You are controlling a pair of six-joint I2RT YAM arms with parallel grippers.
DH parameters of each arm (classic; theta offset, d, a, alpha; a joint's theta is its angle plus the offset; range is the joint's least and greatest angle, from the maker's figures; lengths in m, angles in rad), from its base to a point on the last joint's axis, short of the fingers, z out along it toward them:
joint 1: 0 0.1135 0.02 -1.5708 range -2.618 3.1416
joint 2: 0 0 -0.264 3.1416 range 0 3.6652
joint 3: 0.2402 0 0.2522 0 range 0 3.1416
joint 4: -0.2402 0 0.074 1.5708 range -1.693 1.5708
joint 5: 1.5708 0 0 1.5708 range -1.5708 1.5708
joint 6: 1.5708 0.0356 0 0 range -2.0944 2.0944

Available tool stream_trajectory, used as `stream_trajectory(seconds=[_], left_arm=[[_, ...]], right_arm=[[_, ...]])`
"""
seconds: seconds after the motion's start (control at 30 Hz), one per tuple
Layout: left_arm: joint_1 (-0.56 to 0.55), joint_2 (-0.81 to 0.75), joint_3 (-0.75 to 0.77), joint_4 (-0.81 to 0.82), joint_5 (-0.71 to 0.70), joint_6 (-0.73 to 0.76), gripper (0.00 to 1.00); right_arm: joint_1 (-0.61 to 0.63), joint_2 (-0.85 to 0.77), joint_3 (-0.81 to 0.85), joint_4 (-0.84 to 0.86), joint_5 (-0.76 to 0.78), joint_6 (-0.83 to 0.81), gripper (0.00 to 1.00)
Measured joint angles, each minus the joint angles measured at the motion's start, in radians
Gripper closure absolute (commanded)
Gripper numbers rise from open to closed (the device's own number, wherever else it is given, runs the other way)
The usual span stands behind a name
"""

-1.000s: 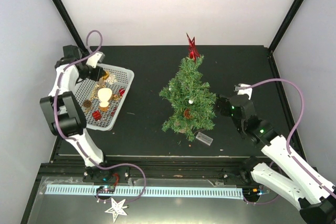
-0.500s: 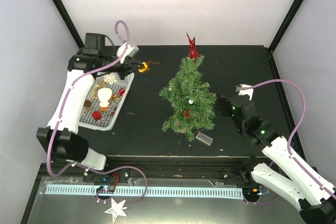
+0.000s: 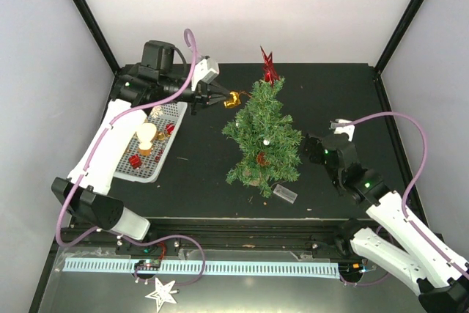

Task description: Decorate the small christmas tree

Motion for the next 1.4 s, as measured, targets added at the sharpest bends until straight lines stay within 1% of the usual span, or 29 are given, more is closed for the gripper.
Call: stream_trajectory(seconds=[0.33, 0.37, 0.53, 0.73, 0.93, 1.27, 1.4], left_arm=[[-0.053, 0.066, -0.009, 0.1, -0.006, -0.073, 0.98], [-0.064, 0.083, -0.01, 0.137, -0.011, -0.099, 0.98], [-0.089, 0.105, -0.01, 0.172, -0.018, -0.119, 0.98], [-0.122, 0.13, -0.016, 0.179, -0.026, -0.121, 0.99], [-0.128, 0.13, -0.051, 0.178, -0.04, -0.11, 0.99], [-0.128, 0.129, -0.075, 0.139, -0.068, -0.05, 0.99], [-0.128, 0.129, -0.075, 0.114, -0.068, -0.027, 0.94]], right_arm=[[-0.001, 0.013, 0.0, 0.001, 0.0, 0.0, 0.04], [-0.001, 0.015, 0.0, 0.001, 0.0, 0.0, 0.04], [-0.001, 0.015, 0.0, 0.001, 0.0, 0.0, 0.04], [-0.001, 0.015, 0.0, 0.001, 0.0, 0.0, 0.04], [-0.001, 0.016, 0.0, 0.0, 0.0, -0.001, 0.04], [-0.002, 0.02, 0.0, 0.001, 0.0, -0.003, 0.04], [-0.002, 0.02, 0.0, 0.001, 0.0, -0.003, 0.04]])
